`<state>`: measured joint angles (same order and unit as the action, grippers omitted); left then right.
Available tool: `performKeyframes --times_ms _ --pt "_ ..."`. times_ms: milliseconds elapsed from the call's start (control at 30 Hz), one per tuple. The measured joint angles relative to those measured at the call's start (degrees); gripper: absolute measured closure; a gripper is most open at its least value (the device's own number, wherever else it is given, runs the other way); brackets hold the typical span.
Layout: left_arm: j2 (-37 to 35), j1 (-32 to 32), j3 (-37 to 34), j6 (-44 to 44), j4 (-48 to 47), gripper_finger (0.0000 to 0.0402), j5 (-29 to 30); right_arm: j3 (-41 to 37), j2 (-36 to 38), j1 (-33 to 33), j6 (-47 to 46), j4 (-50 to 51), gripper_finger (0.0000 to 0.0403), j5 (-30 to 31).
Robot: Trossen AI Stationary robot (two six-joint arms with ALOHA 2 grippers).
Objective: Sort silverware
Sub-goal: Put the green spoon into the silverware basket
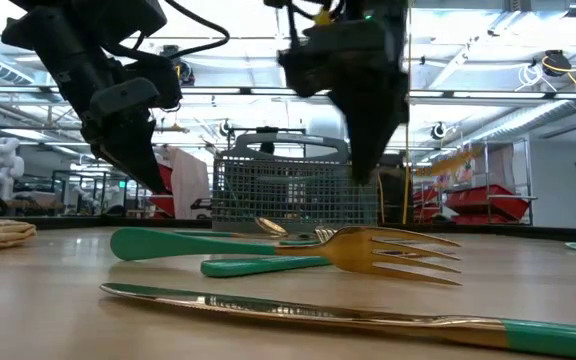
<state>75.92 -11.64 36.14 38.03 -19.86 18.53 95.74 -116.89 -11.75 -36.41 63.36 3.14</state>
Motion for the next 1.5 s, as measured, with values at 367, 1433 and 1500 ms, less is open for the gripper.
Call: performKeyframes --times_ms 367,1433,1500 --pt "-0.55 0.0 0.0 0.03 2.52 0.0395 1.25 12.88 2.84 11.41 19.39 26.73 0.0402 29.74" --pt "-35.44 12.31 0.02 -17.19 25.21 0.0395 -1.86 8.71 5.3 33.4 77.88 21.53 0.0403 73.4" --pt "-35.45 12.31 0.02 -16.42 24.2 0.0395 -1.89 5.2 5.3 33.18 78.02 22.71 0.0403 73.31"
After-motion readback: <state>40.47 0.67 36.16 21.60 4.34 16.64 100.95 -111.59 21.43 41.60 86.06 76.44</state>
